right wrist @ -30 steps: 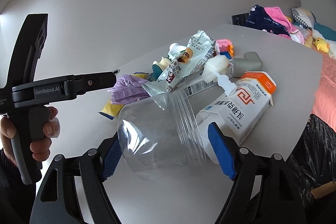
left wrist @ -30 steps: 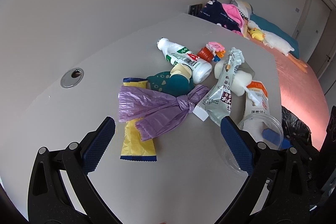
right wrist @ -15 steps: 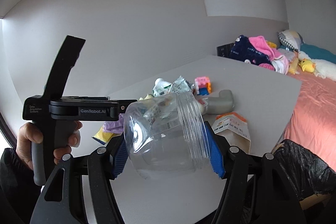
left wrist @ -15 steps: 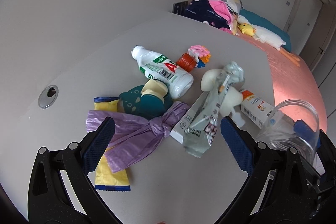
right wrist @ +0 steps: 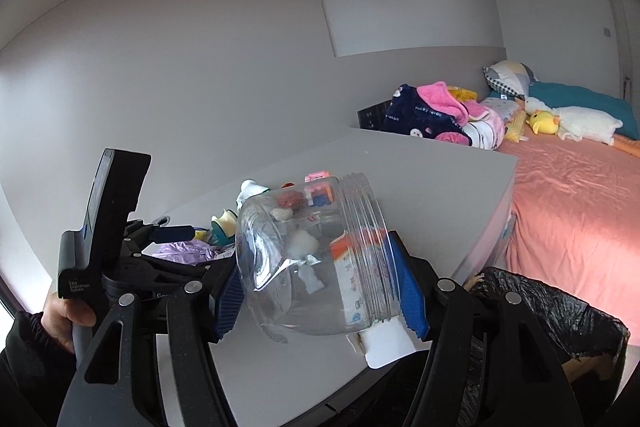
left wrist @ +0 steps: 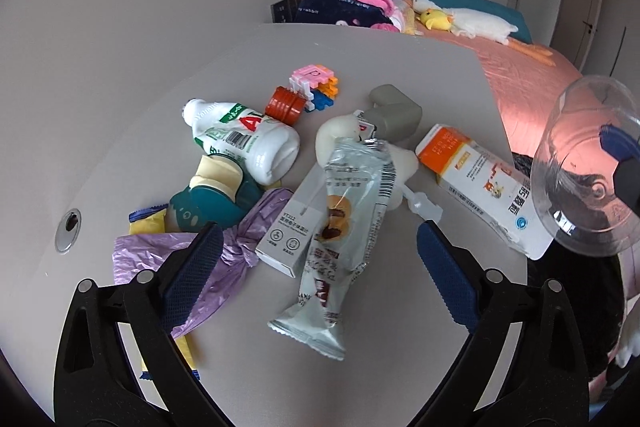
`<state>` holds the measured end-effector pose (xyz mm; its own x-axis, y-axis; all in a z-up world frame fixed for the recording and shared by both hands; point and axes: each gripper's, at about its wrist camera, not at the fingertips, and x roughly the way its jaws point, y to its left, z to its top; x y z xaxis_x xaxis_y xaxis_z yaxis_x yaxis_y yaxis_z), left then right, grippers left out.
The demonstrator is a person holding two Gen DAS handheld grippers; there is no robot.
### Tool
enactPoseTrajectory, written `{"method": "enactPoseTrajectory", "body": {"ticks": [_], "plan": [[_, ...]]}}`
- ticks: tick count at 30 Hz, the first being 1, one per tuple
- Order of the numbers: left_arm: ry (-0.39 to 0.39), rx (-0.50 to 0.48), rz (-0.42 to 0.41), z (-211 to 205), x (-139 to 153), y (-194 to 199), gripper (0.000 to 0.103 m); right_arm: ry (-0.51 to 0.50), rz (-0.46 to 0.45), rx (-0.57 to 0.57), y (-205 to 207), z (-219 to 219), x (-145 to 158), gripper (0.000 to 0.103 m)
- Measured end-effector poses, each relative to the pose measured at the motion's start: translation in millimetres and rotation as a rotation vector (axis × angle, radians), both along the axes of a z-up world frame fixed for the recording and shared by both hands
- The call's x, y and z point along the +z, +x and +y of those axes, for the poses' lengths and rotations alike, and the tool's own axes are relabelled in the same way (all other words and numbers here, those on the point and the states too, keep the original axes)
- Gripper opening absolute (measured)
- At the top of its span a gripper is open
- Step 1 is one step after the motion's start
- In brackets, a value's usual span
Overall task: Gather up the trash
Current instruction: 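Grasp the silver snack wrapper with the left gripper while the right carries the jar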
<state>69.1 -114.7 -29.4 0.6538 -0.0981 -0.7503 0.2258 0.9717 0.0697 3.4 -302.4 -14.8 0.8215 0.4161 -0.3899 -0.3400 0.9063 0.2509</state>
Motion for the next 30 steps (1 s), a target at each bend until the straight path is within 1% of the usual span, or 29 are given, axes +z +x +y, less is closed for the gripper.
{"method": "enactPoseTrajectory", "body": {"ticks": [4,6,7,8,10,11,12,15,18,21,25,30], "plan": [[0.037,0.0,0.025,-6.0,-13.1,6.6,0.074,0.005,0.006,-0.012,-2.5,-6.6,-2.2,0.066],[0.057,0.011,0.035,-7.0,-19.7,8.8,0.064,0.006,0.01,-0.018,-3.9,-9.4,-3.3,0.066],[0.066,0.011,0.035,-7.6,-22.1,8.5,0.06,0.005,0.012,-0.022,-4.1,-10.8,-3.8,0.066],[0.074,0.01,0.039,-8.4,-24.2,7.5,0.053,0.005,0.013,-0.025,-5.4,-11.5,-4.0,0.066],[0.105,0.013,0.027,-9.9,-25.7,4.6,0.05,0.008,0.014,-0.031,-5.5,-13.6,-4.3,0.066],[0.119,0.013,0.023,-10.6,-26.2,4.1,0.046,0.01,0.012,-0.033,-5.9,-14.8,-4.0,0.066],[0.13,0.016,0.019,-10.7,-26.0,3.8,0.041,0.012,0.01,-0.036,-6.2,-15.8,-3.6,0.066],[0.114,0.018,0.017,-8.2,-23.7,3.0,0.031,0.017,0.006,-0.04,-10.5,-18.0,-2.5,0.066],[0.08,0.03,0.023,-2.7,-20.8,2.5,0.025,0.021,0.004,-0.046,-14.0,-21.6,-2.1,0.066],[0.038,0.038,0.007,0.8,-11.0,-3.5,0.022,0.024,-0.004,-0.056,-19.8,-26.5,0.8,0.066],[0.012,0.024,-0.027,-3.2,7.1,-10.7,0.022,0.027,-0.02,-0.072,-28.8,-34.7,5.4,0.066],[-0.005,-0.011,-0.058,-19.3,23.7,-17.8,0.022,0.029,-0.028,-0.101,-39.5,-46.7,7.4,0.066]]}}
